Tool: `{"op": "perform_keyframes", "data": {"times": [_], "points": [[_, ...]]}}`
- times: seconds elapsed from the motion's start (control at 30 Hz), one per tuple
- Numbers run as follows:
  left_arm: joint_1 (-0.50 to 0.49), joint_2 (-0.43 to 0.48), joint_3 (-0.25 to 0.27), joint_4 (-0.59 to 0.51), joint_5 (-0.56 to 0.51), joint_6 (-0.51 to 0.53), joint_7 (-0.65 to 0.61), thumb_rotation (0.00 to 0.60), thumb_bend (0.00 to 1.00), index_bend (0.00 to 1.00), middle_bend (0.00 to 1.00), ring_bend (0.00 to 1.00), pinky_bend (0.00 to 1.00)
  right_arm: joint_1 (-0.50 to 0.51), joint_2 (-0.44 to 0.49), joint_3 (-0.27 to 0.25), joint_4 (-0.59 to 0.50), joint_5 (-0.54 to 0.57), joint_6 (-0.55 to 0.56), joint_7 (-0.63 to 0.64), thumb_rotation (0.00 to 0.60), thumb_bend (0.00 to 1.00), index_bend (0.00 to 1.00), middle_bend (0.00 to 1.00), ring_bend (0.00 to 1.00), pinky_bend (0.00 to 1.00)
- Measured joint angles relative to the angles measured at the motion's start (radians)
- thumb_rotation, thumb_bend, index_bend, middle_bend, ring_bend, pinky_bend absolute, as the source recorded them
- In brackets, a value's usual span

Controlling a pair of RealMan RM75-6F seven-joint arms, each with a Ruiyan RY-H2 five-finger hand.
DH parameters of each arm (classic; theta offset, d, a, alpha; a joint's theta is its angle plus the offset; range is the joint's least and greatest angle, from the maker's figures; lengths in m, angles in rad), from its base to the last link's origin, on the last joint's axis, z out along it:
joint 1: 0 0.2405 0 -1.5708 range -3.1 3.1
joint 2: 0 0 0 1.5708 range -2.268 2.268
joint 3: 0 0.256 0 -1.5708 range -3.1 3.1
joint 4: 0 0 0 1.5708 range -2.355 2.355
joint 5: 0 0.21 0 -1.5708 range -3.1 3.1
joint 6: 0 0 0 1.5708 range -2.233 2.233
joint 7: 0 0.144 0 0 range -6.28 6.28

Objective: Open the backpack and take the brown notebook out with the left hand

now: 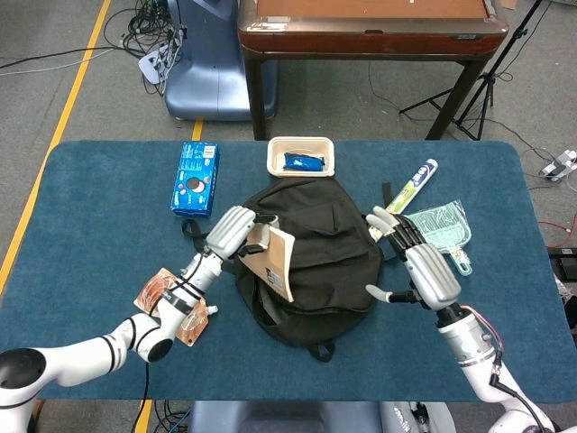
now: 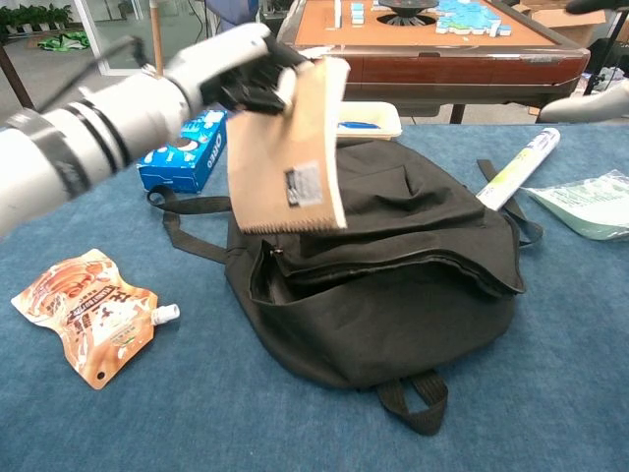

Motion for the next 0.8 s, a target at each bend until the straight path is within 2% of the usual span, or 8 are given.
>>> {"op": "perform_keyframes", "data": {"times": [0.07, 0.1, 0.17, 0.23, 0.37, 0.57, 0.7, 0.8], "points": [[-0.018, -0.026, -0.003, 0.024, -0.021, -0.035, 0.035, 0.6, 0.28, 0.29, 0.34, 0.33, 0.39, -0.009, 0.001, 0.004, 0.008, 0.001, 0.016, 0.006, 0.6, 0.0, 0.0, 0.0, 0.0, 0.0], [-0.029, -0.041, -0.005, 0.034, -0.04, -0.059, 0.061, 0.6, 0.26, 0.21, 0.27, 0.28, 0.34, -0.011, 0.001, 0.007, 0.014, 0.003, 0.023, 0.005, 0.6, 0.0, 0.0, 0.0, 0.0, 0.0], [-0.04, -0.061, -0.013, 0.046, -0.075, -0.087, 0.1, 0.6, 0.25, 0.12, 0.18, 0.23, 0.23, -0.014, -0.001, 0.011, 0.027, 0.007, 0.034, 0.004, 0.6, 0.0, 0.0, 0.0, 0.0, 0.0], [-0.045, -0.084, -0.027, 0.057, -0.116, -0.096, 0.134, 0.6, 0.25, 0.08, 0.15, 0.2, 0.2, -0.019, -0.003, 0.015, 0.042, 0.012, 0.049, 0.003, 0.6, 0.0, 0.0, 0.0, 0.0, 0.0], [-0.028, -0.084, -0.04, 0.063, -0.14, -0.077, 0.156, 0.6, 0.25, 0.07, 0.14, 0.2, 0.19, -0.025, -0.001, 0.022, 0.067, 0.032, 0.057, 0.004, 0.6, 0.0, 0.0, 0.0, 0.0, 0.0], [0.062, 0.014, -0.017, 0.022, -0.141, -0.037, 0.151, 0.6, 0.25, 0.1, 0.14, 0.2, 0.19, -0.034, 0.025, 0.023, 0.087, 0.07, 0.05, -0.009, 0.6, 0.01, 0.0, 0.01, 0.0, 0.0], [0.16, 0.101, 0.005, -0.033, -0.15, 0.024, 0.149, 0.6, 0.25, 0.13, 0.14, 0.2, 0.19, -0.043, 0.049, 0.017, 0.095, 0.102, 0.036, -0.024, 0.6, 0.09, 0.0, 0.09, 0.0, 0.01], [0.231, 0.158, 0.016, -0.081, -0.166, 0.084, 0.16, 0.6, 0.25, 0.15, 0.14, 0.2, 0.19, -0.05, 0.061, 0.008, 0.106, 0.118, 0.028, -0.044, 0.6, 0.19, 0.05, 0.18, 0.04, 0.11]]}}
